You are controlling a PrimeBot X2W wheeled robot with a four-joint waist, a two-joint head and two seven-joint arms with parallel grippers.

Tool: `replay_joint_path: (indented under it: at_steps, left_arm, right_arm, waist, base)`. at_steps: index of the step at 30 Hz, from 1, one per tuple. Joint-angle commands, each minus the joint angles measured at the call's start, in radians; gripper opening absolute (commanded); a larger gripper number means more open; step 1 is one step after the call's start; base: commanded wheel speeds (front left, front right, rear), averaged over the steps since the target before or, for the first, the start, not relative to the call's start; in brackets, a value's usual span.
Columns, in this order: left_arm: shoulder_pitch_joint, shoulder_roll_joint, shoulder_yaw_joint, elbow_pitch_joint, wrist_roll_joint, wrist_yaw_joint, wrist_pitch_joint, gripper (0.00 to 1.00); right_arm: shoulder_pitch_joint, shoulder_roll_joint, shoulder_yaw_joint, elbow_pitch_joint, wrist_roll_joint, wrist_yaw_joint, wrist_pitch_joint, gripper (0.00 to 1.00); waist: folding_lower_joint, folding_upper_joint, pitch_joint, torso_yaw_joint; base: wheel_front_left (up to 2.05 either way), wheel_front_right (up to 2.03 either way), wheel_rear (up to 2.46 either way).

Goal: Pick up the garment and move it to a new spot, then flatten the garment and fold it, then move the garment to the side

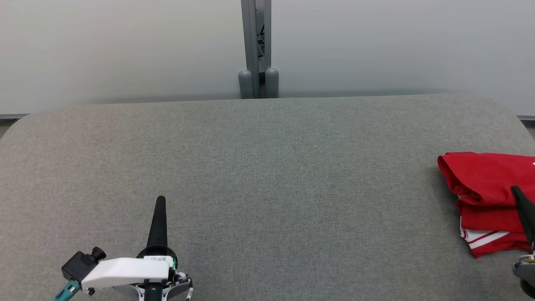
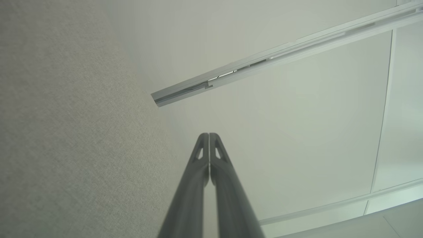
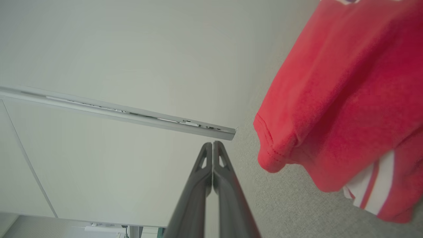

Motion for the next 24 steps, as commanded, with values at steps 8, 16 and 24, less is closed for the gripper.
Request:
replay_joint_path:
  at_steps: [8,16,24]
  left_arm:
    - [-0.032,-0.007,0.006,0.007,-0.075,-0.026,-0.006,0.00]
    - [-0.035,-0.013,0.006,0.017,-0.133,-0.041,-0.007,0.00]
    - [-0.044,-0.019,0.007,0.024,-0.178,-0.055,-0.010,0.00]
  right_arm:
    - [-0.042,-0.016,-0.030,0.027,0.080,0.001,0.040,0.00]
    - [-0.058,-0.018,-0.052,0.048,0.136,0.001,0.069,0.00]
    - [-0.071,-0.020,-0.068,0.068,0.182,0.001,0.093,0.00]
  waist:
    - [0.0000,-0.0001,-0.004,0.001]
    - [0.0000,-0.0001,-0.007,0.002]
    - [0.0000,-0.0001,-0.010,0.003]
  base:
    - [0.00,0.00,0.00]
    - [0.00,0.00,0.00]
    - [0.00,0.00,0.00]
